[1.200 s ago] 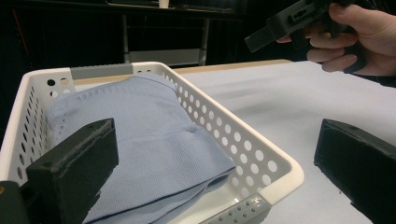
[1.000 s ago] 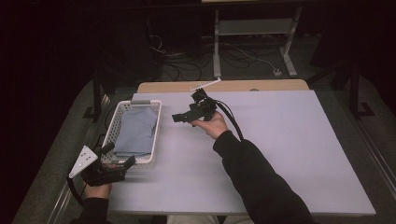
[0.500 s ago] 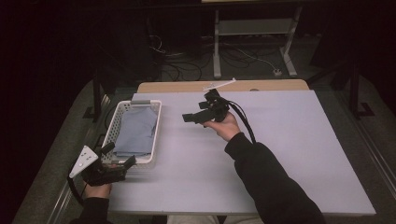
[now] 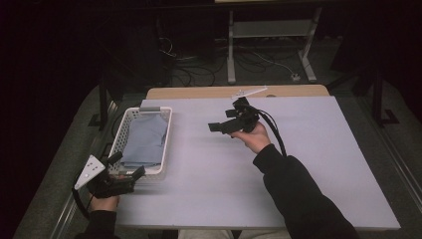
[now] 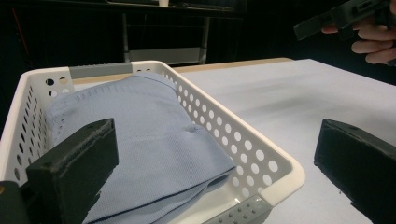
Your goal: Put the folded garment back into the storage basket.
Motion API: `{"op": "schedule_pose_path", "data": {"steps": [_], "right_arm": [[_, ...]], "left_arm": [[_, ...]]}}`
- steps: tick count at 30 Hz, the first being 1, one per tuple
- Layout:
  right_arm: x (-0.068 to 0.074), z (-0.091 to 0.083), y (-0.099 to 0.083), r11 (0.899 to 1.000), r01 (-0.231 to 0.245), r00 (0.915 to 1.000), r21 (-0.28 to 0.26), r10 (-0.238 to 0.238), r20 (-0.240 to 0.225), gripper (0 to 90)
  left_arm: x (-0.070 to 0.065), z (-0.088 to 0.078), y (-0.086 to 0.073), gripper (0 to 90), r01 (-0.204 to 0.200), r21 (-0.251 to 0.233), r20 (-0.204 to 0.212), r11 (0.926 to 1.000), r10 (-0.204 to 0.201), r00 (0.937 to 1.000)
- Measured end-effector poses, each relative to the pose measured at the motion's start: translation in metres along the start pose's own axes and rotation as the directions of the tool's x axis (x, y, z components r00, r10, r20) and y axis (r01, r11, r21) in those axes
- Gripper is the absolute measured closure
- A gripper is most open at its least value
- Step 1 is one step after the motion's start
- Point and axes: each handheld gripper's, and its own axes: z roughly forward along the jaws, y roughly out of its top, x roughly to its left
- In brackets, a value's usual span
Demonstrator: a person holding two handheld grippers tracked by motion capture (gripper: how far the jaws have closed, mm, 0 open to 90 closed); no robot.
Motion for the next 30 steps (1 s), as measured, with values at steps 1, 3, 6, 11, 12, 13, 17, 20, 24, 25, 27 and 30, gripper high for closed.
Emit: {"op": "schedule_pose_path", "data": {"steps": [1, 3, 6, 11, 12, 13, 17, 20, 24, 25, 27, 30], "right_arm": [[-0.001, -0.002, -0.001, 1.000, -0.001, 1.0000, -0.002, 0.001, 0.003, 0.0], [-0.002, -0.004, -0.002, 1.000, -0.003, 1.0000, -0.006, 0.003, 0.005, 0.0], [-0.006, -0.013, -0.006, 1.000, -0.004, 0.9999, -0.009, 0.004, 0.016, 0.0], [-0.011, -0.022, -0.011, 1.000, -0.015, 0.9996, -0.015, 0.015, 0.025, 0.0], [-0.012, -0.024, -0.012, 1.000, -0.017, 0.9995, -0.014, 0.017, 0.027, 0.0], [-0.014, -0.028, -0.014, 1.000, -0.016, 0.9993, -0.013, 0.016, 0.034, 0.0], [-0.017, -0.035, -0.018, 0.999, -0.020, 0.9990, -0.026, 0.021, 0.041, 0.0], [-0.018, -0.040, -0.022, 1.000, -0.015, 0.9986, -0.026, 0.017, 0.050, 0.0], [-0.020, -0.047, -0.027, 0.999, -0.014, 0.9984, -0.031, 0.016, 0.054, 0.0], [-0.020, -0.047, -0.027, 0.999, -0.014, 0.9984, -0.031, 0.016, 0.054, 0.0], [-0.021, -0.051, -0.029, 0.999, -0.015, 0.9980, -0.033, 0.017, 0.061, 0.0], [-0.023, -0.055, -0.033, 0.999, -0.018, 0.9973, -0.037, 0.021, 0.071, 0.0]], "left_arm": [[0.000, 0.000, 0.000, 0.0, 0.000, 0.000, 0.000, 1.0000, 0.000, 1.0000], [0.000, 0.000, 0.000, 0.0, 0.000, 0.000, 0.000, 1.0000, 0.000, 1.0000], [0.000, 0.000, 0.000, 0.0, 0.000, 0.000, 0.000, 1.0000, 0.000, 1.0000], [0.000, 0.000, 0.000, 0.0, -0.002, 0.002, 0.000, 1.0000, 0.002, 1.0000], [0.000, 0.000, 0.000, 0.0, -0.001, 0.002, 0.000, 1.0000, 0.001, 1.0000], [0.000, 0.001, 0.000, 0.0, -0.001, 0.001, -0.001, 1.0000, 0.001, 1.0000], [0.000, 0.001, 0.000, 0.0, -0.002, 0.003, 0.000, 1.0000, 0.002, 1.0000], [0.000, 0.001, 0.000, 0.0, -0.003, 0.003, 0.001, 1.0000, 0.003, 1.0000], [0.000, 0.001, 0.000, 0.0, -0.003, 0.004, -0.001, 1.0000, 0.003, 1.0000], [0.000, 0.001, 0.000, 0.0, -0.003, 0.004, -0.001, 1.0000, 0.003, 1.0000], [0.000, 0.001, 0.000, 0.0, -0.004, 0.004, -0.001, 1.0000, 0.004, 1.0000], [-0.001, 0.001, 0.000, 0.0, -0.003, 0.005, -0.001, 1.0000, 0.003, 1.0000]]}}
